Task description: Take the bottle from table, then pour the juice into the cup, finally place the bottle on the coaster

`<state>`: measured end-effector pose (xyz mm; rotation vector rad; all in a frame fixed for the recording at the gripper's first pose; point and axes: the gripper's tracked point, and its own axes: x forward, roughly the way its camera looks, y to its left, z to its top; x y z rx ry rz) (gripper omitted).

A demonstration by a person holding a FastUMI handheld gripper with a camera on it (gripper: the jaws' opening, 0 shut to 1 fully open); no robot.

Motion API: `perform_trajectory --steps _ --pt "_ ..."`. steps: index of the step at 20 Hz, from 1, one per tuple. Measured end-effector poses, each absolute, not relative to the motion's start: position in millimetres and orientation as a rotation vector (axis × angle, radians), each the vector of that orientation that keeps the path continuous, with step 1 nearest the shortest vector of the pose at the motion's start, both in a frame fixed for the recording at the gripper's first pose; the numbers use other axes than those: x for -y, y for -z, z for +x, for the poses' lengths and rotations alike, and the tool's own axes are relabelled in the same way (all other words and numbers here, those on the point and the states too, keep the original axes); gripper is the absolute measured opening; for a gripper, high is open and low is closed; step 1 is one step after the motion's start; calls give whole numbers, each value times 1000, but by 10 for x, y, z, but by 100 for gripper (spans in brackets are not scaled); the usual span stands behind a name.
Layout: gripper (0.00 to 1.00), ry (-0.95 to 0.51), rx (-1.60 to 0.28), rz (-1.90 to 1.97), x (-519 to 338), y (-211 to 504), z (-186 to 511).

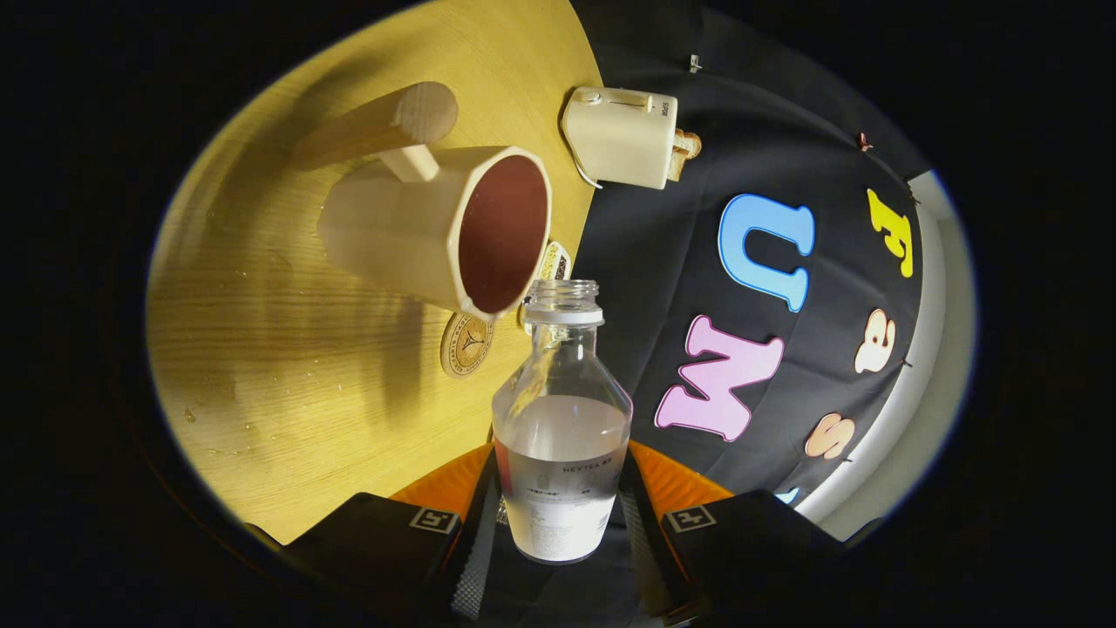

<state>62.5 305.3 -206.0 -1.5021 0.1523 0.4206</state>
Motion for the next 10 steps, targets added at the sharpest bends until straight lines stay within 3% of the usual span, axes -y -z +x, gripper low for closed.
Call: perform_trajectory --steps 10 --pt "71 -432 -98 -1601 -3067 2036 592"
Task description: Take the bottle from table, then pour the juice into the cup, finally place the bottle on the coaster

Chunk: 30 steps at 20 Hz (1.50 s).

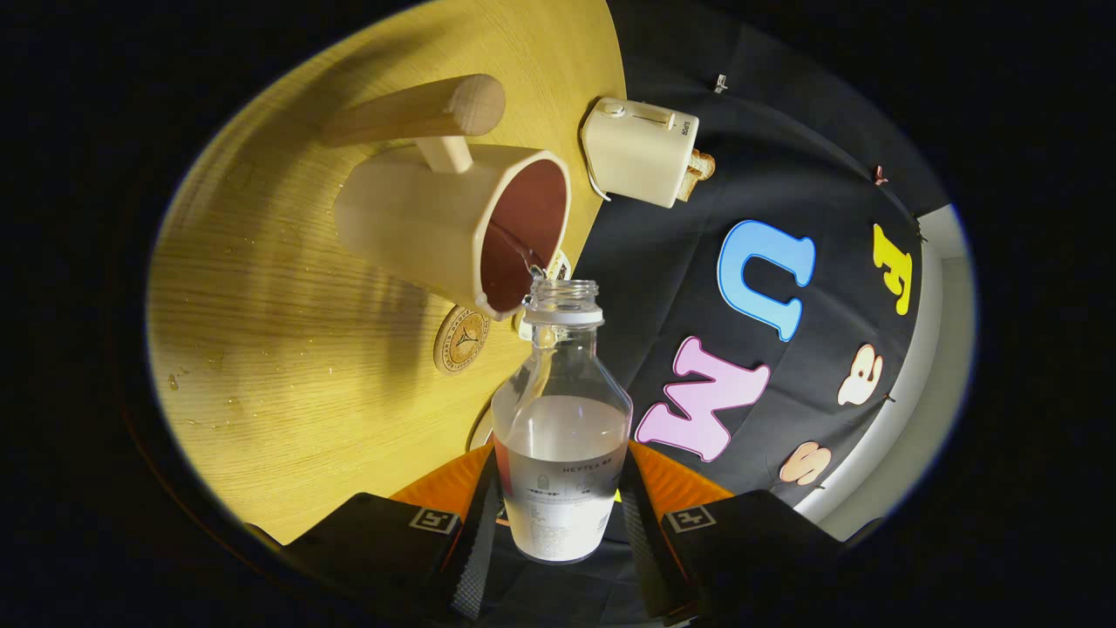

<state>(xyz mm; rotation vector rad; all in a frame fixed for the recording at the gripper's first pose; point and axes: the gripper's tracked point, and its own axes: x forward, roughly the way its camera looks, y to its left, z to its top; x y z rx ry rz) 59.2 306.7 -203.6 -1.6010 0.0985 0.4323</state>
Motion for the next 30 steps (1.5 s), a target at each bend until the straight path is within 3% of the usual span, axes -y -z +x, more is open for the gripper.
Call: perform_trajectory --steps 30 --pt "70 -448 97 -1800 -3220 1765 703"
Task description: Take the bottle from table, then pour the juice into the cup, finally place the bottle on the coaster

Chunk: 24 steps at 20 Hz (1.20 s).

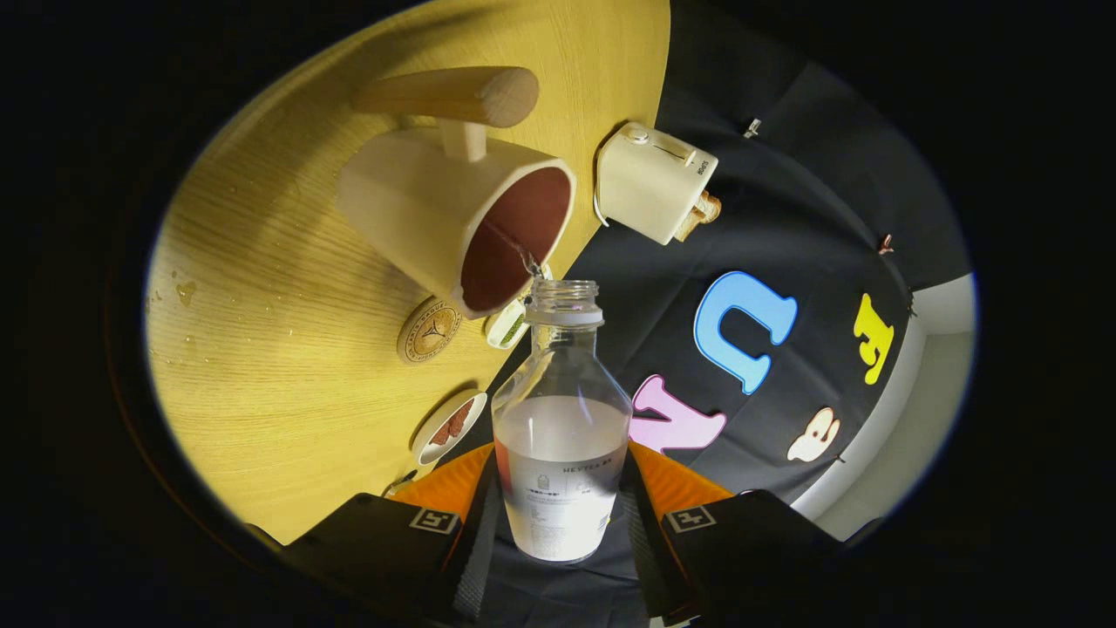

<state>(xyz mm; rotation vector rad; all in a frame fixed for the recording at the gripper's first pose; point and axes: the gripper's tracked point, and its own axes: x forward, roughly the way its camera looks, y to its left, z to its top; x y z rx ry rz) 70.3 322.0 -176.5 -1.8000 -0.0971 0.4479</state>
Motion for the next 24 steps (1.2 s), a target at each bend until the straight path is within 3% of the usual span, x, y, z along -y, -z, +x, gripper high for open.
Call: perform_trajectory --steps 24 --pt "70 -466 501 -2101 -3523 1337 736"
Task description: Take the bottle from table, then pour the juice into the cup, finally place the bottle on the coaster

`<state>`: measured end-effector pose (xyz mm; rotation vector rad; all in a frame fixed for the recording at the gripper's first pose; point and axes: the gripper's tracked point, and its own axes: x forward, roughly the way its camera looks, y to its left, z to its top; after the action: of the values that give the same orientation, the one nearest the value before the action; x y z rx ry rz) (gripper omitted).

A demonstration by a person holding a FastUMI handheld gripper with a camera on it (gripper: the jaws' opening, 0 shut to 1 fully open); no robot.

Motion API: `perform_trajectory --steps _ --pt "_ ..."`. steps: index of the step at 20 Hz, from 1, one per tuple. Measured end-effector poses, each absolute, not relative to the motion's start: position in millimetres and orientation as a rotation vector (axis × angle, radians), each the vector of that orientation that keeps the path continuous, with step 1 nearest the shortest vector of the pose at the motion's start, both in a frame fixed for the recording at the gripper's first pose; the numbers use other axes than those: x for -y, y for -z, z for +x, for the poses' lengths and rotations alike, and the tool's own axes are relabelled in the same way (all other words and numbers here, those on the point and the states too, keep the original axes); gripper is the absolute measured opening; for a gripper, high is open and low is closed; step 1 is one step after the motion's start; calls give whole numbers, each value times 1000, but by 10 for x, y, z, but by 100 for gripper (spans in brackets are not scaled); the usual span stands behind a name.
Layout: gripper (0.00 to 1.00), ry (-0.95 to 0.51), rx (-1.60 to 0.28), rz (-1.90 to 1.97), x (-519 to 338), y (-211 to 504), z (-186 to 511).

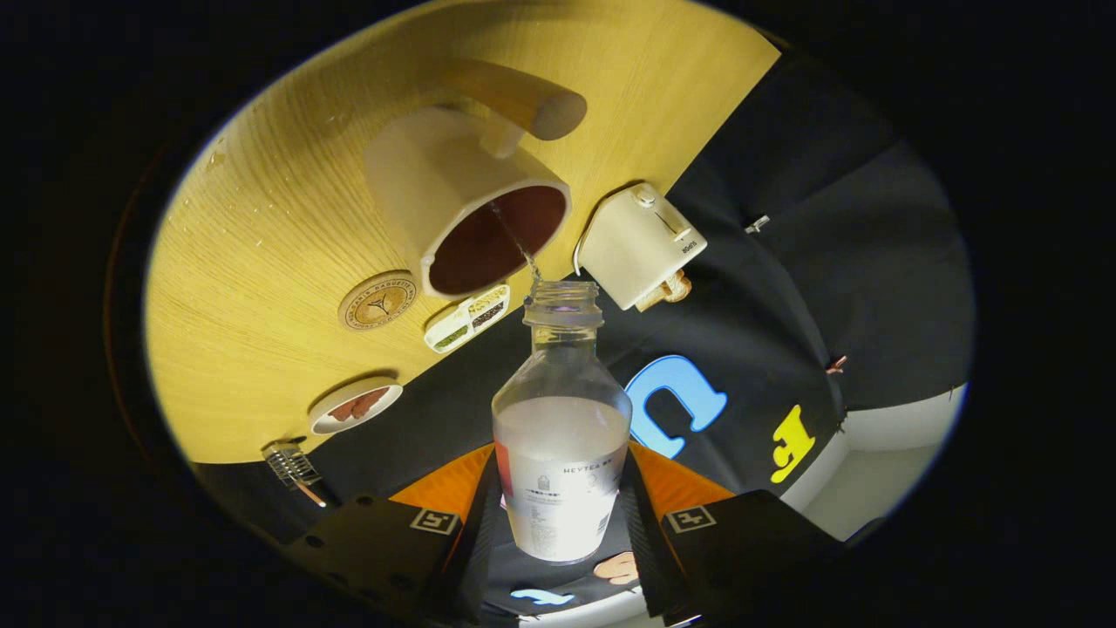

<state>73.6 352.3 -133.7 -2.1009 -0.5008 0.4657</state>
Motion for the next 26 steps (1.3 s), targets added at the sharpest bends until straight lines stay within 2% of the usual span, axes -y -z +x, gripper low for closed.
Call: perform_trajectory --steps 7,26 --pt "70 -485 745 -2260 -3798 1290 532" --pt "71 -464 647 -2267 -3620 1282 729"
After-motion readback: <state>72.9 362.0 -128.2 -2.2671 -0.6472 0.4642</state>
